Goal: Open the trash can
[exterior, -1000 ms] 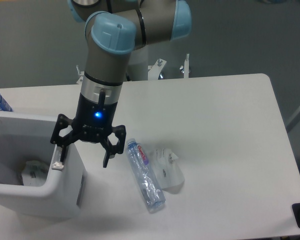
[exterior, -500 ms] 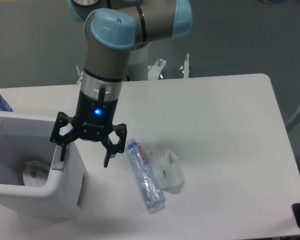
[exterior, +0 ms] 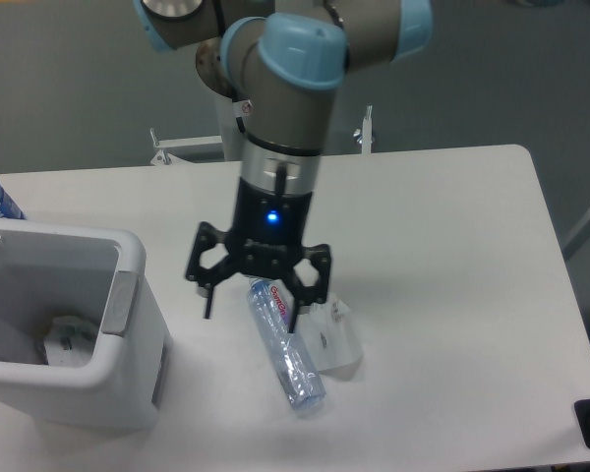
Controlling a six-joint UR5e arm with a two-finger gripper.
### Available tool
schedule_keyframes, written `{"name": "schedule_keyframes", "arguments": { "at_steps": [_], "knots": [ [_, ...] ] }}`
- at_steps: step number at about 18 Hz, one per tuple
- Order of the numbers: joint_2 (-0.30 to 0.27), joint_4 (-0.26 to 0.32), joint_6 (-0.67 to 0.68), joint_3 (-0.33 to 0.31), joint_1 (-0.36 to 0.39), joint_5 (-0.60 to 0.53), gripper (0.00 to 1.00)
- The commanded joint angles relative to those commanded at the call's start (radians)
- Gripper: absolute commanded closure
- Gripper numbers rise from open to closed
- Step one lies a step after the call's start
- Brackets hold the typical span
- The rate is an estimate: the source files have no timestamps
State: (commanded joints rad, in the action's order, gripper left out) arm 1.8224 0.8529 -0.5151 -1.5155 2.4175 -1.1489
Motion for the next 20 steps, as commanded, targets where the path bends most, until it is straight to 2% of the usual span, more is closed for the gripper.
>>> {"name": "schedule_keyframes", "arguments": {
  "at_steps": [2, 4, 5, 10, 15, 18, 20],
  "knots": [
    [0.011, 0.003, -0.048, -0.002, 0.012, -0.046, 0.00],
    [0.026, 0.020, -0.110, -0.015, 0.041, -0.177, 0.00],
    [0.040, 0.032, -0.165, -0.023, 0.069, -0.207, 0.00],
    [0.083, 0.118, -0.325, -0.022, 0.139, -0.265, 0.00],
    [0.110, 0.179, -0.554, -0.008, 0.156, -0.331, 0.00],
    [0.112, 0.190, -0.641, -0.025, 0.150, -0.386, 0.00],
    [0.114, 0.190, -0.652, -0.028, 0.146, -0.406, 0.00]
  ]
}}
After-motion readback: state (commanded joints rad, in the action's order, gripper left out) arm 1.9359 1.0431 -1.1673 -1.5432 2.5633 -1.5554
